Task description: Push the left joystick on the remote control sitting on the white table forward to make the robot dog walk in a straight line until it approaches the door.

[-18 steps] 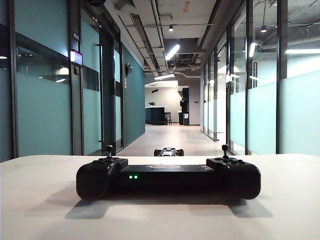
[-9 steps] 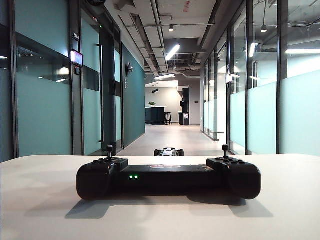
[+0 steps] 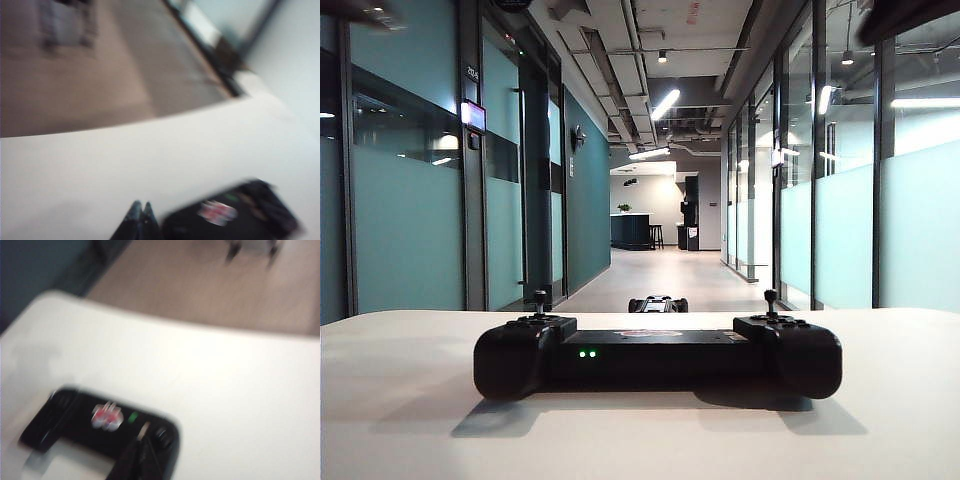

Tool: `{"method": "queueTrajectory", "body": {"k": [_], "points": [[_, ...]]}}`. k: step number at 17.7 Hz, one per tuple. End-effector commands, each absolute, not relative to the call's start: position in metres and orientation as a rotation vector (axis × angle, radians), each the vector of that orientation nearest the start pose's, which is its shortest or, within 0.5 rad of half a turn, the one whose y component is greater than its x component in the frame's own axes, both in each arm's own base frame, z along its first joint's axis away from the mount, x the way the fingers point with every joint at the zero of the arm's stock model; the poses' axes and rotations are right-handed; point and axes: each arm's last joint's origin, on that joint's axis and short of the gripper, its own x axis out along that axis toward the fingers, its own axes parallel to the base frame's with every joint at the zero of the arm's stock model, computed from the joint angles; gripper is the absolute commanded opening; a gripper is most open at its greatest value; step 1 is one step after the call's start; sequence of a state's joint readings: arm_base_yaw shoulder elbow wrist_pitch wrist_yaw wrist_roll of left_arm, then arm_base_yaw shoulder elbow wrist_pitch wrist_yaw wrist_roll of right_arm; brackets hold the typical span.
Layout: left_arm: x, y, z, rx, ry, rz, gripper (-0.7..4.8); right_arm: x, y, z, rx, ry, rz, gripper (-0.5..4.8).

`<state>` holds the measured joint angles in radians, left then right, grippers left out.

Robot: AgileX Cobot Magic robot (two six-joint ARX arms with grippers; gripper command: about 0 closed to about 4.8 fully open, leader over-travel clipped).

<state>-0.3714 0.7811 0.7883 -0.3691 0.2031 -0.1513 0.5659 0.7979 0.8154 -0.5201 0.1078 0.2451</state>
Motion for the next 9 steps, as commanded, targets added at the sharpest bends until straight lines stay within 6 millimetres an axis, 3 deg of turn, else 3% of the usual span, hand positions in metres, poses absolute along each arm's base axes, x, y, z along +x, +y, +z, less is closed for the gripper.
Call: {"method": "queueTrajectory", "body": {"k": [1,5,6,7,9], "points": [[0.161,-0.085,0.321,-0.103,0.466,-0.644,-0.05,0.149,0.102,0.309,0.094,0.633,0.394,-0.05],[0.165,-0.103,0.325,-0.082,0.494,-0.711,-0.05,0.166,0.119,0.295,0.065,0.812,0.420,0.00],[0.166,-0.104,0.324,-0.084,0.503,-0.712,-0.05,0.170,0.121,0.288,0.049,0.855,0.409,0.47],[0.166,-0.104,0.323,-0.083,0.511,-0.711,-0.05,0.173,0.124,0.281,0.029,0.904,0.397,1.59],[0.166,-0.103,0.322,-0.082,0.515,-0.710,-0.05,0.177,0.129,0.270,0.025,0.988,0.413,3.35]]}}
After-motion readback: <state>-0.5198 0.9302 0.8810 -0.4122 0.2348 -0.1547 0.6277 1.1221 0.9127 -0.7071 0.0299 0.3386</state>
